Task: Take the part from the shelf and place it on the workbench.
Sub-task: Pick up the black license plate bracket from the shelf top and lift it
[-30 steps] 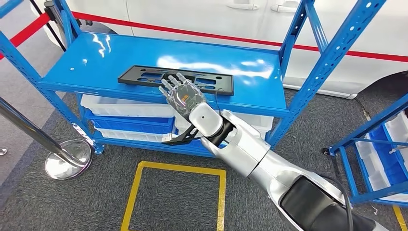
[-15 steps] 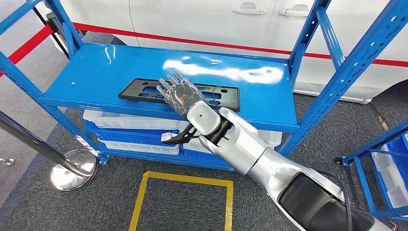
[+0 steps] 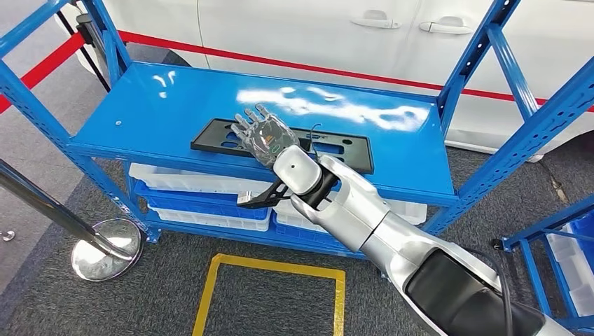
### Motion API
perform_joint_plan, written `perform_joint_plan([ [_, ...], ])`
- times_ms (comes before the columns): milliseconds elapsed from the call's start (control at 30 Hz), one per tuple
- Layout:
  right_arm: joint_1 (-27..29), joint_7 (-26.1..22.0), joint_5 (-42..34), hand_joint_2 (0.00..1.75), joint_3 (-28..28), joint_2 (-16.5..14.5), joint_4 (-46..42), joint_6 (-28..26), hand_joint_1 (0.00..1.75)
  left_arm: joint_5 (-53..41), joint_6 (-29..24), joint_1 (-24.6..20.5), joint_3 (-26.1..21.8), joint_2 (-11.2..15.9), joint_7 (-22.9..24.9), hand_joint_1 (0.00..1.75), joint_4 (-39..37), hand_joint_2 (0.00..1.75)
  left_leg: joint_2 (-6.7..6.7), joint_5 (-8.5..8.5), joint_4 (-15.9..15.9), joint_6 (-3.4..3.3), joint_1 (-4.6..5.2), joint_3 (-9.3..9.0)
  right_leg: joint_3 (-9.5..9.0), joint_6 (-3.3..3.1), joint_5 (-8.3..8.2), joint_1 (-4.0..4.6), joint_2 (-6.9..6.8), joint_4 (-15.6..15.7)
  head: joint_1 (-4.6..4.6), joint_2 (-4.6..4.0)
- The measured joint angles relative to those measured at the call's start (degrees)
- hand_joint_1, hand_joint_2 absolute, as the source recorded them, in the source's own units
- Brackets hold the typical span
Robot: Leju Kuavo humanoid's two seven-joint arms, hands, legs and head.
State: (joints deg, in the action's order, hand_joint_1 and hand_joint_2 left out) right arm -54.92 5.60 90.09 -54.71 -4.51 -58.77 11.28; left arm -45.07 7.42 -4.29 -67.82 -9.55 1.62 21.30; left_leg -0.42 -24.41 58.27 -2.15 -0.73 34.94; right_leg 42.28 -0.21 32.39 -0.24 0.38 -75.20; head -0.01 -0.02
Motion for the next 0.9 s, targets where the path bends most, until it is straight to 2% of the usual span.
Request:
perform_joint_plan([
  [33,0.0,0.0,0.0,1.75,0.0,0.0,0.1,0.0,0.0,0.0,0.0,0.0,0.0,0.0,0.0,0.0,0.0,0.0,-0.06,-0.25,0.0,-0.01,0.17,-0.33,-0.69,-0.32,-2.2,0.1,-0.01,2.5,0.0,0.0],
  [67,-0.1,0.0,0.0,1.75,0.0,0.0,0.2,0.0,0.0,0.0,-0.1,0.0,0.0,0.0,0.0,0.0,-0.1,0.0,-0.11,-0.51,0.1,-0.02,0.33,-0.7,-2.23,-0.84,-4.87,0.27,-0.02,6.5,0.0,0.0],
  [100,-0.2,0.0,0.0,1.75,0.0,0.0,0.3,0.0,0.0,0.0,-0.1,0.0,0.0,0.0,0.1,0.0,-0.2,0.0,-0.11,-0.73,0.0,0.02,0.5,-0.97,-3.89,-1.45,-6.78,0.49,-0.05,10.4,-0.04,-0.01],
  [133,-0.4,0.0,0.0,1.75,0.0,0.0,0.3,0.0,0.0,0.0,-0.1,0.0,0.0,0.0,0.1,0.0,-0.3,0.0,-0.12,-0.88,0.0,0.11,0.63,-1.09,-5.3,-1.93,-8.0,0.73,-0.07,13.6,-0.02,-0.01],
  [167,-0.5,0.0,0.0,1.75,0.0,0.0,0.4,-0.1,0.0,0.0,-0.1,-0.1,0.0,0.0,0.1,0.0,-0.5,0.0,-0.1,-0.96,0.0,0.24,0.6,-1.04,-6.08,-2.23,-8.38,0.96,-0.1,15.4,-0.02,-0.01],
  [233,-0.7,0.0,0.0,1.75,0.0,0.0,0.5,-0.1,0.0,0.0,-0.1,-0.2,0.0,0.1,0.1,0.0,-0.6,0.0,-0.06,-0.93,0.0,0.64,0.41,-0.87,-6.45,-2.3,-8.21,1.25,-0.09,16.3,0.03,-0.01],
  [300,-0.7,-0.2,0.0,1.75,0.1,0.0,0.6,0.0,0.0,0.0,-0.2,-0.2,0.0,0.2,0.1,0.0,-0.7,0.0,0.01,-0.91,-0.4,1.08,0.36,-1.2,-6.84,-2.18,-8.38,1.09,-0.04,17.0,0.02,0.0],
  [400,-0.9,-0.5,0.0,1.75,0.6,-0.2,1.2,1.1,0.0,-0.3,-0.3,-0.3,0.0,0.5,0.1,0.0,-0.9,0.0,0.03,-0.75,-1.4,0.44,0.53,-2.16,-7.8,-0.91,-8.69,0.71,0.16,18.2,-0.03,-0.01],
  [433,-1.1,-0.5,0.0,1.75,1.0,-0.2,1.7,1.7,0.0,-0.3,-0.4,-0.3,0.0,0.5,0.1,0.0,-1.0,0.0,0.03,-0.69,-1.7,0.24,0.58,-2.39,-7.88,-0.76,-8.62,0.72,0.23,18.2,-0.04,-0.01],
  [533,-2.0,-0.1,0.0,1.75,2.8,-0.1,5.2,3.1,0.0,-0.3,-0.5,-0.4,-0.2,0.7,0.1,0.0,-1.2,0.0,0.03,-0.76,-1.7,0.52,0.55,-2.57,-7.92,-1.02,-8.44,0.83,0.21,18.0,-0.06,0.0],
  [733,-4.0,-0.4,0.0,1.75,7.4,0.8,12.8,2.3,0.0,0.1,-2.3,-0.4,-1.0,0.9,1.3,0.0,-1.5,0.0,0.03,-0.64,-1.8,0.73,0.51,-2.57,-7.85,-1.12,-8.45,0.88,0.24,17.8,-0.05,-0.01],
  [900,-4.1,-0.8,0.0,1.75,8.3,1.0,15.1,2.1,0.0,0.2,-0.5,-0.4,-1.5,0.8,1.4,0.0,-1.5,0.0,0.03,-0.63,-1.8,0.76,0.51,-2.54,-7.85,-1.13,-8.45,0.86,0.22,17.8,-0.05,-0.01],
])
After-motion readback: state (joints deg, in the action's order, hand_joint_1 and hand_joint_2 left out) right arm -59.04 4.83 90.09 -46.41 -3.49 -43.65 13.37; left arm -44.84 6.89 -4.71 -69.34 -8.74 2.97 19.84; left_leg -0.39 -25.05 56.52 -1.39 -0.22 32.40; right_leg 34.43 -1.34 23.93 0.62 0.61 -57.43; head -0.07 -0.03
